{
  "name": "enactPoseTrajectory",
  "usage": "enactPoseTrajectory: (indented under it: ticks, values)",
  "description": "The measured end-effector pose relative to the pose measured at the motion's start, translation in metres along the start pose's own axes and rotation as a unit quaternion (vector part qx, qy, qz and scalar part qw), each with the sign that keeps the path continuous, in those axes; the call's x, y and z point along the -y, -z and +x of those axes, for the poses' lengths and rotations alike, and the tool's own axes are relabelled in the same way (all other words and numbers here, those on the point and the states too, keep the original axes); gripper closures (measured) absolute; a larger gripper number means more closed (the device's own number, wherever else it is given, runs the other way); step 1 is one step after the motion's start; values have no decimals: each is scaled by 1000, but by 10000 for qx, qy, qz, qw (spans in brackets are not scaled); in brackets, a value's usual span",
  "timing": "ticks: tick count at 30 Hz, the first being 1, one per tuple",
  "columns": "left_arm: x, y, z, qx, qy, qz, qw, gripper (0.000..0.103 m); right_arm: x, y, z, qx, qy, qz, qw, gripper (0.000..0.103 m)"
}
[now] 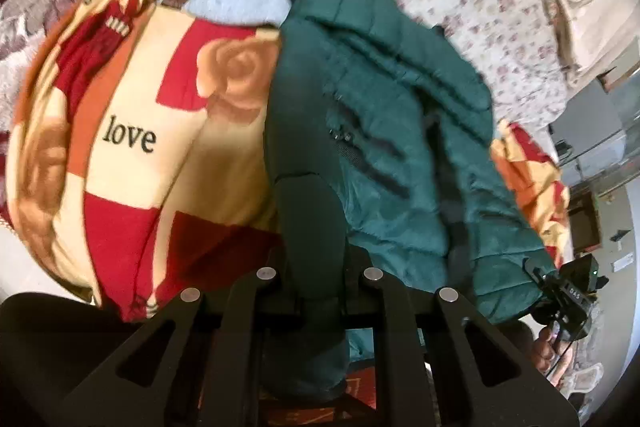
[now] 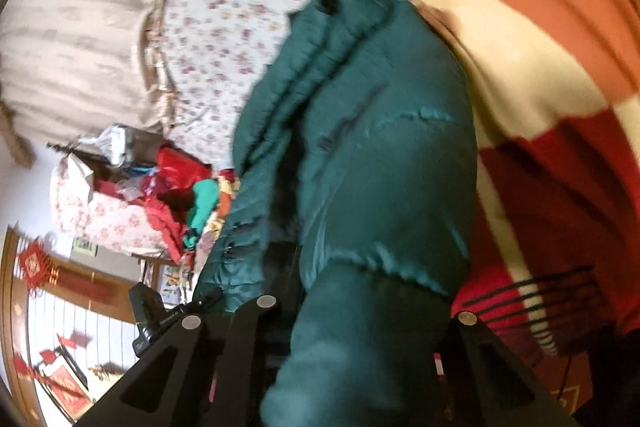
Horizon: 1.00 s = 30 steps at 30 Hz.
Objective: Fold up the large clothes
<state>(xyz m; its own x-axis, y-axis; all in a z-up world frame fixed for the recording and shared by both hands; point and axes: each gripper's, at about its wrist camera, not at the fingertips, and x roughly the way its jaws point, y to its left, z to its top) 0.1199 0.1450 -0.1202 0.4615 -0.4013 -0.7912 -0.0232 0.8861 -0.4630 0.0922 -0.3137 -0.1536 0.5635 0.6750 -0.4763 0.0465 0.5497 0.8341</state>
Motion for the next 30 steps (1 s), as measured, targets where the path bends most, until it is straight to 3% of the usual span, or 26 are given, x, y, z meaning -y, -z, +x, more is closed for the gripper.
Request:
enactPoseTrajectory:
  ticks: [10,15,21,30]
  values:
    - [-19,47,-61,60,341,-189,9992,93,-26,51,-53,-191,-301,-342,9988,88]
    - [-13,53,-80,205,304,-166,9992,93,-39,52,-58,-149,-396,-427,9982,88]
    - [12,11,-88,557,421,39,9976,93,-73,8,-50,26,-584,-699,9958,88]
    - [39,-101,-45,863,-129,172,9960,92,-104,-93,-14,464,-253,-867,9948,88]
